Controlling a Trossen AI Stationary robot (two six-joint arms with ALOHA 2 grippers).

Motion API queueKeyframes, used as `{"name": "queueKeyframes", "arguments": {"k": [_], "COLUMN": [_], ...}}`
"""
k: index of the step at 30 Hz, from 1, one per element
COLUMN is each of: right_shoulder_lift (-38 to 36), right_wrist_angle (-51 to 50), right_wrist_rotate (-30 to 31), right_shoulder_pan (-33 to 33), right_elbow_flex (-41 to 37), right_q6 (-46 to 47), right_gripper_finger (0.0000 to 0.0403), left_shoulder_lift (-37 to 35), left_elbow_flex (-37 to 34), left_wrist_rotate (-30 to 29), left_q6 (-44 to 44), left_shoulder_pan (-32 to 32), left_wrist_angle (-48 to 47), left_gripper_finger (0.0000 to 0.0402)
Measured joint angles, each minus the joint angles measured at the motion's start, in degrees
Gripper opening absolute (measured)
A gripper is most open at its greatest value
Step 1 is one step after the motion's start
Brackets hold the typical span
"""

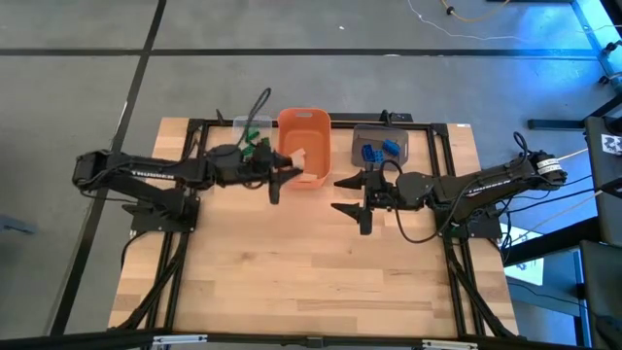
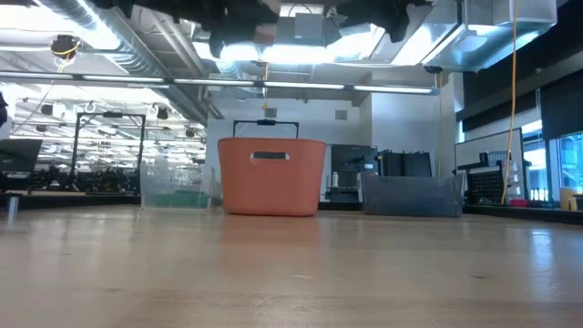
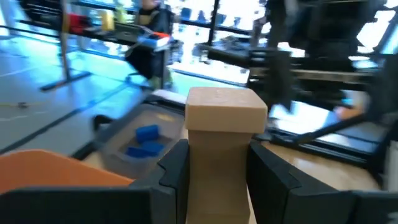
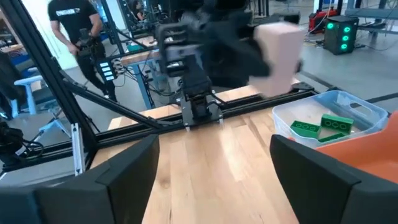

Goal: Sort & place blocks by color
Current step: Put the brown block into the orange bin, then return to Home Position

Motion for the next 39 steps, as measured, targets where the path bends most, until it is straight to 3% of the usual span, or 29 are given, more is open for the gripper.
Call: {"name": "queueKeyframes", "arguments": {"k": [5,10,14,23,32,39], "right_shoulder_lift": [0.00,0.00,0.00,0.00,0.00,0.00], "right_wrist_angle": [-0.29,-0.49,-0.52,-0.54,-0.54,-0.53], "right_wrist_rotate": [2.84,2.91,2.91,2.87,2.82,2.82], "right_shoulder_pan": [-0.02,-0.04,-0.03,-0.03,-0.04,-0.03], "right_elbow_flex": [0.00,0.00,0.00,0.00,0.00,0.00], "right_q6": [1.52,1.79,3.19,3.33,3.35,3.11], "right_gripper_finger": [0.0307,0.0307,0.0307,0.0307,0.0307,0.0307], "left_shoulder_lift": [3.50,12.95,20.86,31.11,33.16,27.85], "left_elbow_flex": [5.25,14.61,18.48,18.89,19.07,18.92], "left_wrist_rotate": [0.17,2.02,4.08,5.31,5.17,4.72], "left_q6": [3.01,10.43,14.63,13.58,11.70,11.54], "left_shoulder_pan": [6.80,12.84,15.96,18.34,17.54,18.66], "left_wrist_angle": [-11.45,-25.02,-27.97,-31.29,-31.85,-32.63], "left_gripper_finger": [0.0109,0.0109,0.0109,0.0109,0.0187,0.0230]}}
